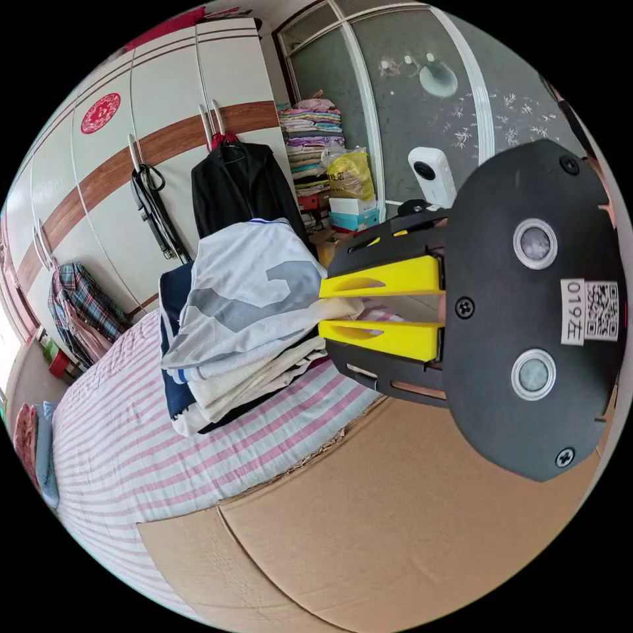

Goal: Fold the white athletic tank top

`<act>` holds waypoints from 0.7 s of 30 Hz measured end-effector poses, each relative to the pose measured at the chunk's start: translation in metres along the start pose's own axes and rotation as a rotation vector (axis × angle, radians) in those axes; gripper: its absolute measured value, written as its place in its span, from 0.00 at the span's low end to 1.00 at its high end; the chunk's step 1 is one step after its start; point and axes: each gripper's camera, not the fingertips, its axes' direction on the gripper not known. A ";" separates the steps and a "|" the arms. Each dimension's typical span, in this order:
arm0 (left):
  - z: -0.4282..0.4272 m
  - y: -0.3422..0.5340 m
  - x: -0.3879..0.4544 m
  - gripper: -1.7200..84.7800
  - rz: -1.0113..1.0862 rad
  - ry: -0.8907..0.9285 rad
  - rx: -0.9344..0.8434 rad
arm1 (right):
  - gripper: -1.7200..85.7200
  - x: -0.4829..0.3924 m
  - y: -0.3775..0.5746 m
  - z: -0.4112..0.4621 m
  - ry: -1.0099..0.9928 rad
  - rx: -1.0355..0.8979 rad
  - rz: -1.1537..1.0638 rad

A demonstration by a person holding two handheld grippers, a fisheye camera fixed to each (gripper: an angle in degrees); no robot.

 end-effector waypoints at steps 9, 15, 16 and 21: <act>-0.010 -0.047 0.018 0.05 0.063 -0.107 -0.043 | 0.13 -0.116 0.003 0.006 0.330 0.064 -0.367; -0.022 -0.060 0.007 0.05 0.072 -0.074 -0.061 | 0.11 -0.188 0.008 0.036 0.521 0.023 -0.642; -0.026 -0.063 0.005 0.05 0.069 -0.053 -0.049 | 0.11 -0.196 0.006 0.036 0.540 0.037 -0.645; -0.035 -0.073 -0.002 0.06 0.055 -0.026 -0.031 | 0.12 -0.219 -0.008 0.039 0.593 0.049 -0.661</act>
